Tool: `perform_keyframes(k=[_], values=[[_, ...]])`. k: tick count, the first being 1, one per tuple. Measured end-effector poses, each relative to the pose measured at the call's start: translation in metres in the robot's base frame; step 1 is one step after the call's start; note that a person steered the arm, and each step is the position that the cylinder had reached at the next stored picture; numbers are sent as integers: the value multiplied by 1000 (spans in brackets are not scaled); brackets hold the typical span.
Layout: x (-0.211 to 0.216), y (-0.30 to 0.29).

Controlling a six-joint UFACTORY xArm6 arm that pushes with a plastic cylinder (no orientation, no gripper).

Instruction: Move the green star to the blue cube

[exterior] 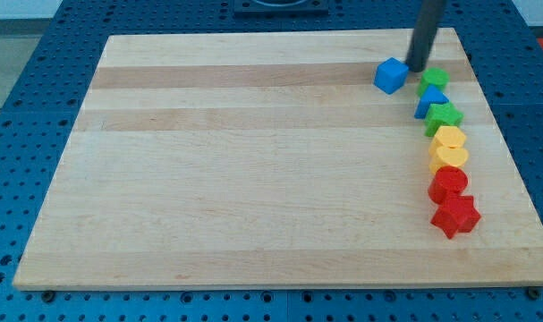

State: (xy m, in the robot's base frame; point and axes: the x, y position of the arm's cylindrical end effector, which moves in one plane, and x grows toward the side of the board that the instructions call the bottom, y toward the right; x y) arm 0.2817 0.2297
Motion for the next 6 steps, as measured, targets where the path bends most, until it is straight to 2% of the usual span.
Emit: perform_keyframes(k=[1, 2, 3, 5, 6], values=[[-1, 74], [15, 115], [39, 115], [126, 70], [140, -2]])
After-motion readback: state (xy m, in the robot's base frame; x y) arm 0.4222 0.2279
